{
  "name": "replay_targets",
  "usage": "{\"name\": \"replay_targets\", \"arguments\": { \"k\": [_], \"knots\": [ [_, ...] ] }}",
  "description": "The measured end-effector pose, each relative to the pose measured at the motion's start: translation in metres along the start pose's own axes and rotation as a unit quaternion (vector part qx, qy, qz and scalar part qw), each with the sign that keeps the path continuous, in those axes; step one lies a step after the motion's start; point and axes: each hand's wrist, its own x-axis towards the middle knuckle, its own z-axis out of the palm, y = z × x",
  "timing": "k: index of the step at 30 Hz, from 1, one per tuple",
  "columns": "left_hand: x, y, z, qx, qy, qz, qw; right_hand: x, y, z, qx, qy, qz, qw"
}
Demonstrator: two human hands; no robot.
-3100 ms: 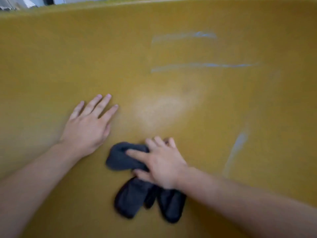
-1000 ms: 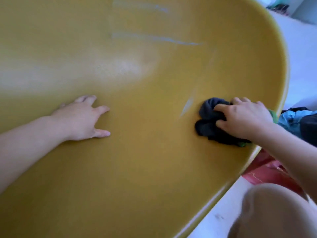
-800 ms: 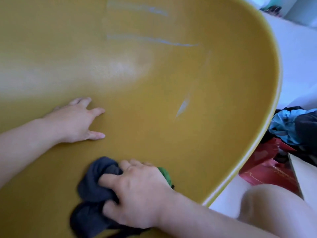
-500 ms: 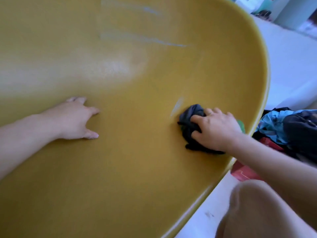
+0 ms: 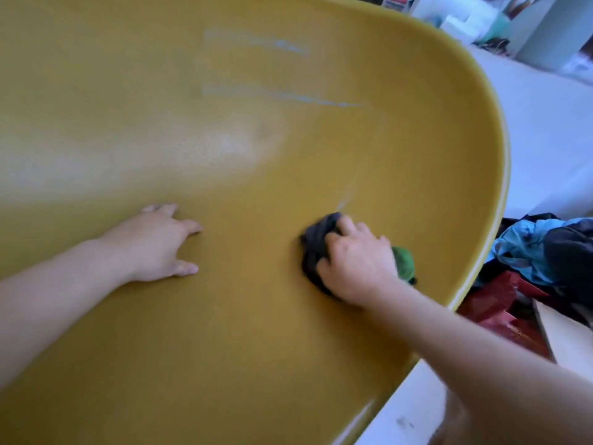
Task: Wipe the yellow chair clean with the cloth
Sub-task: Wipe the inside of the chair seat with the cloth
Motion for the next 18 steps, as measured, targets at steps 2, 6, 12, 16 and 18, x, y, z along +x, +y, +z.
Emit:
{"name": "replay_targets", "arguments": {
  "k": [2, 6, 12, 16, 18],
  "knots": [
    [-0.001, 0.005, 0.0, -0.003, 0.013, -0.006, 1.0, -0.049, -0.076, 0.012, 0.085, -0.011, -0.167, 0.982],
    [-0.004, 0.008, -0.002, 0.001, 0.016, -0.005, 1.0, -0.017, -0.045, 0.004, 0.05, -0.011, -0.231, 0.972],
    [-0.006, 0.008, 0.002, -0.012, 0.019, -0.009, 1.0, 0.052, 0.035, -0.001, -0.031, 0.038, 0.121, 0.991],
    [0.001, 0.018, 0.009, -0.028, 0.057, 0.01, 0.998, -0.01, -0.092, 0.022, 0.061, -0.033, -0.168, 0.983],
    [0.001, 0.019, 0.018, -0.029, 0.055, 0.025, 0.998, 0.003, -0.07, 0.014, 0.059, -0.018, -0.223, 0.973]
  ]
}}
